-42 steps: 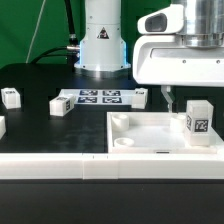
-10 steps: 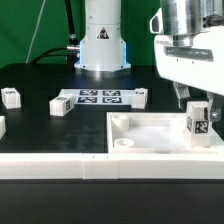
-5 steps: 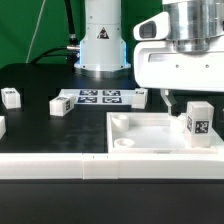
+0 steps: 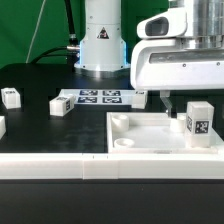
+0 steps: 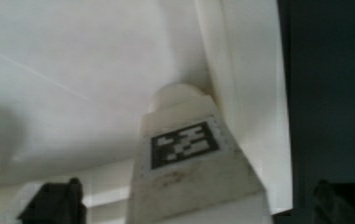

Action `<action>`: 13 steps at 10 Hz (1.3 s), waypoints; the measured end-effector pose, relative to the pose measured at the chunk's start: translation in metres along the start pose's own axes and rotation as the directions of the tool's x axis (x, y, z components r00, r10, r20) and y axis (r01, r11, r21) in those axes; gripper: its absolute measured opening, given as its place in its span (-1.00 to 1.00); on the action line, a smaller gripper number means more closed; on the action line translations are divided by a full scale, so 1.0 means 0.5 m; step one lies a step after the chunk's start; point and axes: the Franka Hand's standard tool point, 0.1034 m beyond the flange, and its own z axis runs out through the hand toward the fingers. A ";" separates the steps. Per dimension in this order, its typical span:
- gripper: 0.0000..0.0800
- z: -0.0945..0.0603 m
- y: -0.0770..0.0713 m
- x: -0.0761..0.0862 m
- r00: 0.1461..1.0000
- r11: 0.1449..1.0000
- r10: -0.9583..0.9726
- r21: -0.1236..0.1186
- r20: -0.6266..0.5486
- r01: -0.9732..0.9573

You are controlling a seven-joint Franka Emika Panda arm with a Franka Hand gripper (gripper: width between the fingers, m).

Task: Assemble one leg

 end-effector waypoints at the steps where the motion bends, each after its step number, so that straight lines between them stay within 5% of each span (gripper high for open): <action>1: 0.62 0.000 0.002 0.000 0.999 0.999 -0.035 -0.001 0.000 0.035; 4: -0.28 0.000 0.002 0.000 0.999 0.999 -0.034 -0.001 0.000 0.034; 7: -0.28 0.000 0.003 0.001 1.000 1.000 -0.001 -0.001 0.000 0.001; 9: -0.28 0.000 0.008 0.005 0.973 0.973 0.229 0.034 -0.016 -0.228; 13: -0.27 0.000 0.005 0.002 0.757 0.757 0.653 0.042 -0.010 -0.653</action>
Offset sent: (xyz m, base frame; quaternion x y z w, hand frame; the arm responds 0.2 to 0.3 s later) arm 0.0000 0.0000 0.0000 0.0000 0.0000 0.0000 1.0000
